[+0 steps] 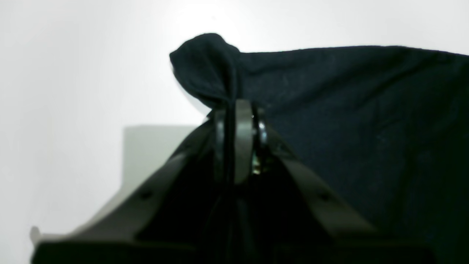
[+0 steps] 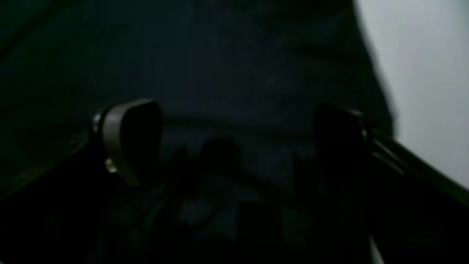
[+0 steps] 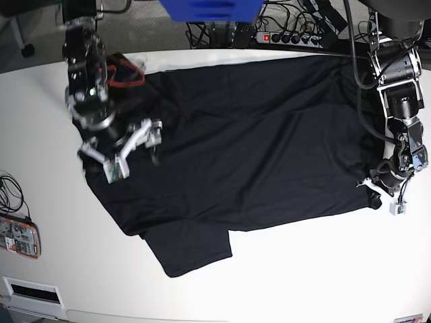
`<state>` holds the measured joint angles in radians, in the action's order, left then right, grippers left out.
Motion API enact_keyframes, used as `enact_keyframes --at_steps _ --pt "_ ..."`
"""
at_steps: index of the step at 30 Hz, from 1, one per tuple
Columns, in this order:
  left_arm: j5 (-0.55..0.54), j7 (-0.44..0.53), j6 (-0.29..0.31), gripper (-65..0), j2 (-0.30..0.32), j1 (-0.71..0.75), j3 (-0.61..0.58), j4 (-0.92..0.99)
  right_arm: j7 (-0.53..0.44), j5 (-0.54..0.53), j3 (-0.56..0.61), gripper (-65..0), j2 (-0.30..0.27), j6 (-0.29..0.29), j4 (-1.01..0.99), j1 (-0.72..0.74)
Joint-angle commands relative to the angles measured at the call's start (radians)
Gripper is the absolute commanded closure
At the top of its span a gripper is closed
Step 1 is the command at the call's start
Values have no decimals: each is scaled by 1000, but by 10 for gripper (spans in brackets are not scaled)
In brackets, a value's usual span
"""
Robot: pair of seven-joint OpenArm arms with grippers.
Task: Fold the T-shirt properly
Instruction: 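Move the right gripper along the shirt's side and grasp the sleeve edge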
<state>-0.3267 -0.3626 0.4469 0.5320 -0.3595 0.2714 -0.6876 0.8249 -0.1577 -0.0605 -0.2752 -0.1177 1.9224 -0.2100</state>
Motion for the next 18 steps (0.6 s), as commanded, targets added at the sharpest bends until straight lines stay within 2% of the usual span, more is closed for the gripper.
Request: enact_keyframes --at_steps 1,6,11,18 --pt "14 -37 3 0 10 -9 1 -5 -8 -7 -6 -613 -9 3 13 54" --pt "14 -37 3 0 6 -9 1 -5 100 -9 1 -613 -3 3 -70 378" --pt "14 -37 2 0 6 -9 1 -5 107 -9 41 -613 27 3 -403 614" --pt "14 -37 2 0 4 -9 1 -7 -68 -7 41 -613 84 3 -869 760"
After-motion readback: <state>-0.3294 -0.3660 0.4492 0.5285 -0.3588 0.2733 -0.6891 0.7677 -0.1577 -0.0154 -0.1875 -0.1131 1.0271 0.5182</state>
